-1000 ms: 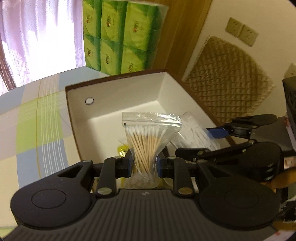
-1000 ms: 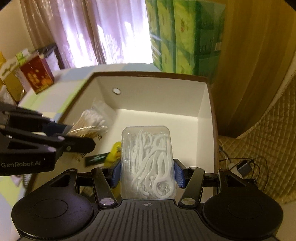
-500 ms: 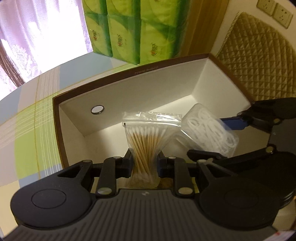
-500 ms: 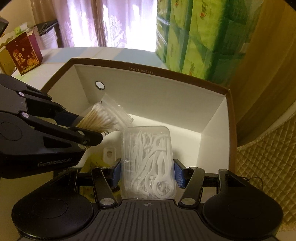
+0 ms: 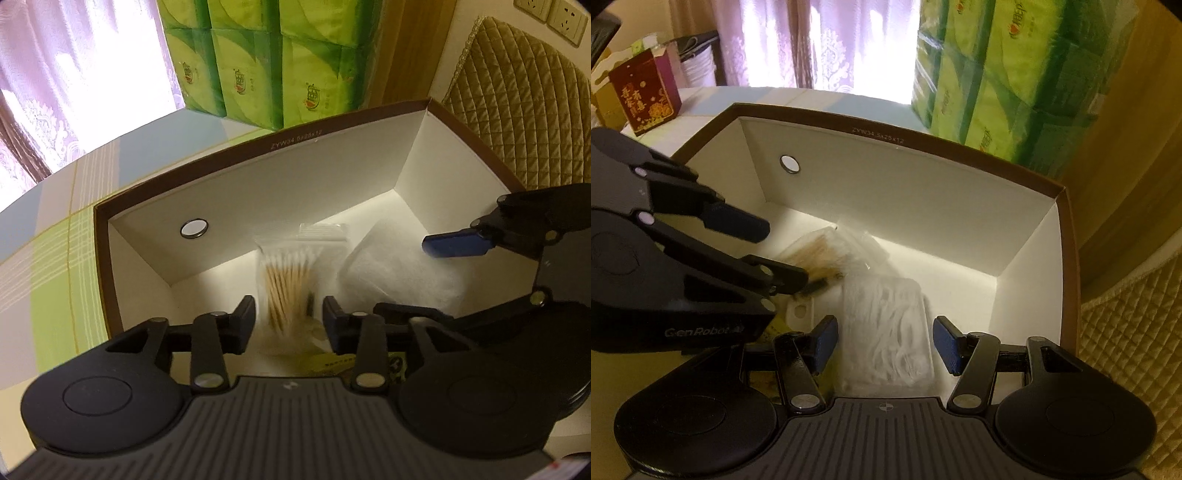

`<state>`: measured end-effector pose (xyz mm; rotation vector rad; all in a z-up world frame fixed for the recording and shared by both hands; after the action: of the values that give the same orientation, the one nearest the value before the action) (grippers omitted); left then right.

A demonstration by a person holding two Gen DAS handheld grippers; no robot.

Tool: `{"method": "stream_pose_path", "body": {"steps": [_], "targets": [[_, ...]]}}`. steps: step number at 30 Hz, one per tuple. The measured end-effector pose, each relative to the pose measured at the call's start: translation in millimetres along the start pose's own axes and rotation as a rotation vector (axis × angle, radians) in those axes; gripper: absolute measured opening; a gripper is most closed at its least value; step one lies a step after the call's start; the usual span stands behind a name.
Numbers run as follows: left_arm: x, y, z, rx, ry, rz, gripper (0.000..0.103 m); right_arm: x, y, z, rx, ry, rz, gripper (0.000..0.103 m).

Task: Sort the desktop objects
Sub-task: 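Open both tools to release the swabs and floss box into the box, then withdraw both tools from the box toward the purple tube and hair clip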

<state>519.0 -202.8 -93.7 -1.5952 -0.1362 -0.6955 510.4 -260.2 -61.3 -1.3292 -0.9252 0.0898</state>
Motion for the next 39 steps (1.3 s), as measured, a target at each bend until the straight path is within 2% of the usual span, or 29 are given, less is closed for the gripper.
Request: {"method": "stream_pose_path", "body": {"steps": [4, 11, 15, 16, 17, 18, 19, 23, 29, 31, 39], "targets": [[2, -2, -4, 0.011, 0.017, -0.010, 0.049, -2, -1, 2, 0.007, -0.019, -0.004, 0.059], [-2, -9, -10, 0.026, 0.067, -0.015, 0.052, -7, -6, 7, 0.019, -0.047, -0.004, 0.066], [-4, -20, -12, 0.005, 0.064, -0.027, 0.058, -13, -18, 14, 0.046, -0.063, -0.025, 0.077], [-5, -25, -12, 0.003, 0.063, -0.030, 0.064, -15, -23, 16, 0.049, -0.069, -0.032, 0.079], [-5, -30, -13, 0.011, 0.066, -0.036, 0.068, -17, -28, 19, 0.055, -0.072, -0.044, 0.085], [-7, -35, -14, 0.022, 0.076, -0.046, 0.076, -20, -34, 21, 0.061, -0.070, -0.058, 0.096], [-8, -42, -14, 0.027, 0.090, -0.058, 0.080, -21, -40, 23, 0.057, -0.060, -0.075, 0.100], [-14, -65, -13, -0.001, 0.090, -0.090, 0.082, -25, -59, 27, 0.082, -0.017, -0.097, 0.101], [-29, -90, -12, -0.007, 0.020, -0.094, 0.087, -32, -85, 40, 0.074, 0.011, -0.102, 0.101], [-36, -101, -12, -0.012, -0.015, -0.092, 0.093, -35, -94, 44, 0.069, 0.034, -0.106, 0.101], [-65, -145, -12, 0.008, -0.097, -0.132, 0.095, -50, -129, 56, 0.060, 0.102, -0.147, 0.101]]}}
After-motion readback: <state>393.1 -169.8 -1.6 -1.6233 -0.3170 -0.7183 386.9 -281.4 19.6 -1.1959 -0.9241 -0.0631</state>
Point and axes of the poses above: each gripper's, at about its wrist camera, not at the fingertips, and y roughly the way its jaws point, z to its left, x to its top, the point moved 1 cm from there along y, roughly the way its jaws point, and after that the axes turned 1 degree about x, right-handed, at the moved point
